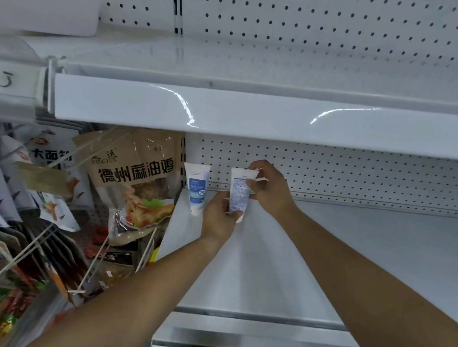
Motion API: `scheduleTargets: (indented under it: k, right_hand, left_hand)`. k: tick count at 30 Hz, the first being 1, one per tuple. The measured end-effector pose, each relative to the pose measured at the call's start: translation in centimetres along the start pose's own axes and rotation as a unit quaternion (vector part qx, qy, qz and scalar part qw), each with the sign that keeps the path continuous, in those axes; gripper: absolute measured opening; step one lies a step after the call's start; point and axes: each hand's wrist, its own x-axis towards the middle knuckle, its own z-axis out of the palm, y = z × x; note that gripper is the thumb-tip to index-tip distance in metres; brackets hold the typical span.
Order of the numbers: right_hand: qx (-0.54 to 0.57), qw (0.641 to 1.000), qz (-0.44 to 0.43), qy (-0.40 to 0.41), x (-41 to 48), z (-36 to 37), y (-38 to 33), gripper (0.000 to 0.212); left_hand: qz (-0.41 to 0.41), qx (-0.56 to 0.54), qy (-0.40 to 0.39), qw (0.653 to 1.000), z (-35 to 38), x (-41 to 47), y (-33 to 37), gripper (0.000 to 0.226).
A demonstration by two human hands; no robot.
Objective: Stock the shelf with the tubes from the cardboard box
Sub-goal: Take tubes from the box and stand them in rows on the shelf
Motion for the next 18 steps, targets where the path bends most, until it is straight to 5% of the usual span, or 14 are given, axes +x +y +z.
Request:
scheduleTargets:
  k: [18]
  right_hand:
    - [-0.031,0.999,-0.001,-0.008,1.3,1.5,1.6,0.030]
  left_hand:
    - [-0.017,0.041,-0.006,0.999,-0.1,1.3,-0.8,0.041]
